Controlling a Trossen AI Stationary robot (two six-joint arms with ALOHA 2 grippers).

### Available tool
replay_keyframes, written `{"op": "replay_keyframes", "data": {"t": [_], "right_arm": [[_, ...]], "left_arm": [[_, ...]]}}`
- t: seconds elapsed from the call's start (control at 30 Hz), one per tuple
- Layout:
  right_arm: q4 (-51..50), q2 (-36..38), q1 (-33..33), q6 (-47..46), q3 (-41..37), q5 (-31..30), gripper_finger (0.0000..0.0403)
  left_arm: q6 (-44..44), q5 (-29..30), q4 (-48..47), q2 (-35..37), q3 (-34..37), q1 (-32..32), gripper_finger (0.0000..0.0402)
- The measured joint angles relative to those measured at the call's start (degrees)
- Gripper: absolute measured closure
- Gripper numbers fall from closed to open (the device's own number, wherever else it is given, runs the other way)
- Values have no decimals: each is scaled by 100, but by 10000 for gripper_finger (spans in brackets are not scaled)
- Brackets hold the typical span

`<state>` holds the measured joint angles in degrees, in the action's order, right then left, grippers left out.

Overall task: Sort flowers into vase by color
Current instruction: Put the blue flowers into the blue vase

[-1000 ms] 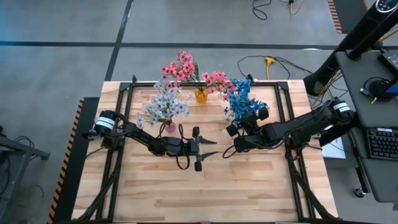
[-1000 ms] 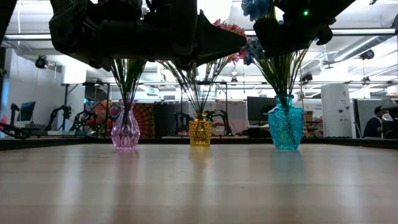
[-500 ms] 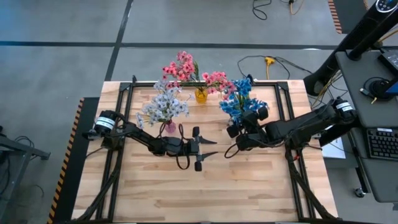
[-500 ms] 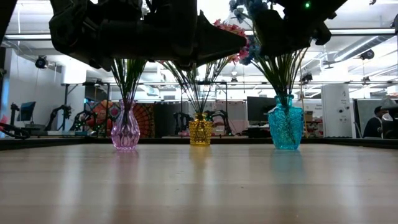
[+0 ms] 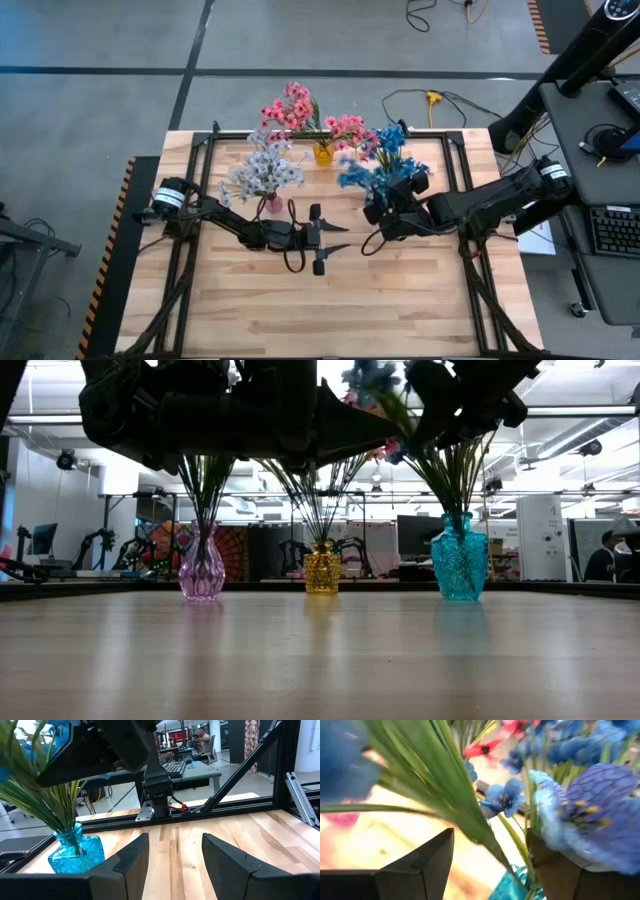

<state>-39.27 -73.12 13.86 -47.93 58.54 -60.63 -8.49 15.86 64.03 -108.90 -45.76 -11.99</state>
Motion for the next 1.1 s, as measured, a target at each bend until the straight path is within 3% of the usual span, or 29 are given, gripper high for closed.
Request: {"op": "replay_keyframes", "data": {"t": [0.27,0.43,0.63,0.77,0.9,1.1], "right_arm": [[-931,4,14,-376,374,492,136],[-1242,4,70,-386,473,569,126],[-1989,4,414,-306,795,633,127],[-2155,13,671,324,981,757,135],[-2044,0,856,1256,1049,1307,143],[-951,-53,893,2376,648,2182,152]], "left_arm": [[46,-23,-58,0,-288,68,235],[63,170,-881,-2,-718,165,235],[161,161,-2007,188,-1018,-200,235],[181,582,-2822,591,-1019,-530,235],[673,930,-4460,926,-992,-784,235],[1193,1138,-5650,1545,-992,-1432,235]]}}
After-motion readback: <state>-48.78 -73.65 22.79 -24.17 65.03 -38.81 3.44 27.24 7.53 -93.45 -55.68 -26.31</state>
